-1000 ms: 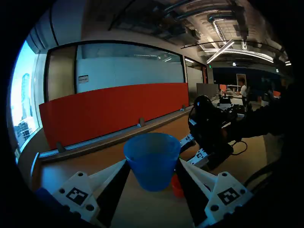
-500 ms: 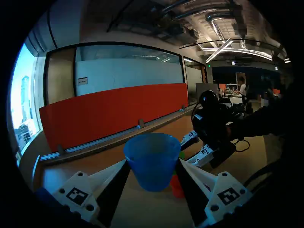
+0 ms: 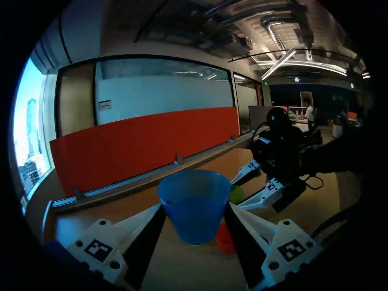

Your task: Pour water

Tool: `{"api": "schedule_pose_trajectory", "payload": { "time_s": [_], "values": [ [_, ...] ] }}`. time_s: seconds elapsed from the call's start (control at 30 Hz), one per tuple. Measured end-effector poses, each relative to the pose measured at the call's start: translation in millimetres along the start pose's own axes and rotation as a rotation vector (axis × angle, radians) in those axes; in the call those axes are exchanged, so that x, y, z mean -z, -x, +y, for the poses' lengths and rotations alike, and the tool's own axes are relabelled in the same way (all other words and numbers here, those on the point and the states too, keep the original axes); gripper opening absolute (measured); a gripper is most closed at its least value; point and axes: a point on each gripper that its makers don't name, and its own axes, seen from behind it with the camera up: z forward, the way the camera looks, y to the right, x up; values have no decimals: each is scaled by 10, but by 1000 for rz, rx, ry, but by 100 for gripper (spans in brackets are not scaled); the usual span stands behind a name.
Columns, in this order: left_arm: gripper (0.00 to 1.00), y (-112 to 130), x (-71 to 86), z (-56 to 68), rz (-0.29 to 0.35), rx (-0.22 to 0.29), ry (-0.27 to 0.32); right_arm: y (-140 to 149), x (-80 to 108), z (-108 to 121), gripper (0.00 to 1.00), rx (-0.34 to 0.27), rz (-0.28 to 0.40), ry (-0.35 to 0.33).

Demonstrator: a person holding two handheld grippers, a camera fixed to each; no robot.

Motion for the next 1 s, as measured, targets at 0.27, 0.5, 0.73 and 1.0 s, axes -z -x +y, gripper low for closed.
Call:
{"api": "schedule_pose_trajectory", "payload": {
  "time_s": [0.27,0.5,0.73,1.0],
  "values": [
    [81,-38,16,24,3,-6,-2,-131,173,-124,89,6,40,-3],
    [81,-66,25,48,4,-19,-1,-217,312,-197,89,16,69,1],
    [80,-114,27,97,7,-25,4,-331,456,-306,89,20,111,-2],
    [81,-165,27,179,11,-32,14,-368,566,-418,90,31,145,-8]
  ]
}}
